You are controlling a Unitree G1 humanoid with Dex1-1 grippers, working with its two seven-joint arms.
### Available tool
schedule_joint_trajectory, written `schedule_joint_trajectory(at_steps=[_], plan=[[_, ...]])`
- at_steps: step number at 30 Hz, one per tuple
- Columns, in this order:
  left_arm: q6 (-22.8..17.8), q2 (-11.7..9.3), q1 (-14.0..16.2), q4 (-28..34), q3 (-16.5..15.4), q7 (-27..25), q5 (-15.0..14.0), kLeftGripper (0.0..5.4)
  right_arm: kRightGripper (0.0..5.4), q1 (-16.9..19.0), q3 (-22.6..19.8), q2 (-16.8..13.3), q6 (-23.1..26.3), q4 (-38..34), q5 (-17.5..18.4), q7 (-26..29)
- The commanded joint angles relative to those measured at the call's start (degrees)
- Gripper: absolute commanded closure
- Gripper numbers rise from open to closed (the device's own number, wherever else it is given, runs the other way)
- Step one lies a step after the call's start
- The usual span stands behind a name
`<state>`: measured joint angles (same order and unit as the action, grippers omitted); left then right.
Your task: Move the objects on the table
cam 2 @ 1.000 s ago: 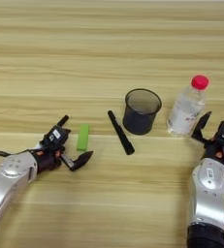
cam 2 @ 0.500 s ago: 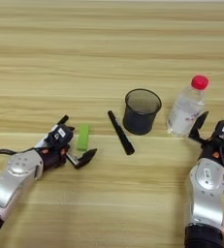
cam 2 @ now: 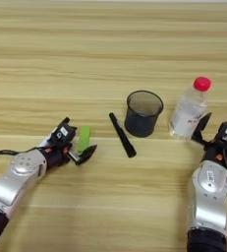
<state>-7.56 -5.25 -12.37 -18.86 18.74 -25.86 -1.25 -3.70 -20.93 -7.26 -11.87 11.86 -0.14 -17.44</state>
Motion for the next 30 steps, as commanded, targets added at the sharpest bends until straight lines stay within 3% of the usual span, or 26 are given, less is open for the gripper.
schedule_joint_trajectory(at_steps=[1,23,30], plan=[[-1.7,-0.2,1.2,-1.1,0.5,0.1,1.5,1.3,0.0,0.2,-0.1,0.4,0.6,-0.9,0.3,-0.6],[-0.1,-0.4,0.8,-2.2,-0.2,0.0,2.0,3.92,0.0,-0.1,0.2,0.6,0.5,-0.8,0.1,-1.2],[0.8,-0.2,0.6,-2.7,-0.4,0.2,2.1,4.08,0.0,-0.2,0.2,0.5,0.4,-0.5,0.2,-1.1]])
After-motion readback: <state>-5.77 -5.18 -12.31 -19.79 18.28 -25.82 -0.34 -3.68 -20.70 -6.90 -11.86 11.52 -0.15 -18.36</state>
